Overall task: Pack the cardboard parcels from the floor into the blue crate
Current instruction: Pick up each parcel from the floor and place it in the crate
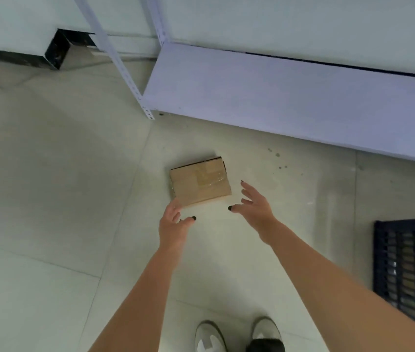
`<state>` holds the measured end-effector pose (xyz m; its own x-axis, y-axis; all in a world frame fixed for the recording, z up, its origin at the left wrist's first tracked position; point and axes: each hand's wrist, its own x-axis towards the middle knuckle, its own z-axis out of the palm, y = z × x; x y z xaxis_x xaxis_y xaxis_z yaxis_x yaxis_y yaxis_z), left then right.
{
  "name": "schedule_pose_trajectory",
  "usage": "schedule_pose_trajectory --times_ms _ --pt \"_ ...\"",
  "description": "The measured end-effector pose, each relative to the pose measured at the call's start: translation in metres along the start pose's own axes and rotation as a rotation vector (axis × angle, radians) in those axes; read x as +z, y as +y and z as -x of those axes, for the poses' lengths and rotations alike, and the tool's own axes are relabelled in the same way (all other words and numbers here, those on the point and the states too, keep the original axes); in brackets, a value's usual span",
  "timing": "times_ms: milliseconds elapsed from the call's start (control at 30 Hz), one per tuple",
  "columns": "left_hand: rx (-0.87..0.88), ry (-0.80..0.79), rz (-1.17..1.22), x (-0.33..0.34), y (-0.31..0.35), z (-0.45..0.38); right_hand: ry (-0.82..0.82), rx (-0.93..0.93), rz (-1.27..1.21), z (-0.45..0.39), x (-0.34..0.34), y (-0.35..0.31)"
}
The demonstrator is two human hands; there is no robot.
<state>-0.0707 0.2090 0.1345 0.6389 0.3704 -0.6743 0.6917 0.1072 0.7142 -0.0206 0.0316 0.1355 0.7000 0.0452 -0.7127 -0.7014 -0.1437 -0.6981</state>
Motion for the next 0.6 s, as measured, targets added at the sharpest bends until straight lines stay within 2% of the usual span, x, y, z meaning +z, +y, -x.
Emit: schedule_pose_trajectory --times_ms 200,333,467,600 --pt "0.024 0.061 -0.06 -0.004 -0.06 -0.114 -0.001 -0.038 0.115 -0.111 0.025 0.048" --pt "-0.031 0.064 -0.072 -0.001 -0.091 -0.17 0.04 -0.044 0.234 -0.17 0.03 0.081" --pt "-0.029 -0.011 -0.055 0.006 -0.098 -0.202 0.044 -0.051 0.254 -0.189 0.036 0.095" --pt "-0.03 -0.008 -0.085 0.011 -0.083 -0.187 0.073 -0.016 0.228 -0.168 0.03 0.09"
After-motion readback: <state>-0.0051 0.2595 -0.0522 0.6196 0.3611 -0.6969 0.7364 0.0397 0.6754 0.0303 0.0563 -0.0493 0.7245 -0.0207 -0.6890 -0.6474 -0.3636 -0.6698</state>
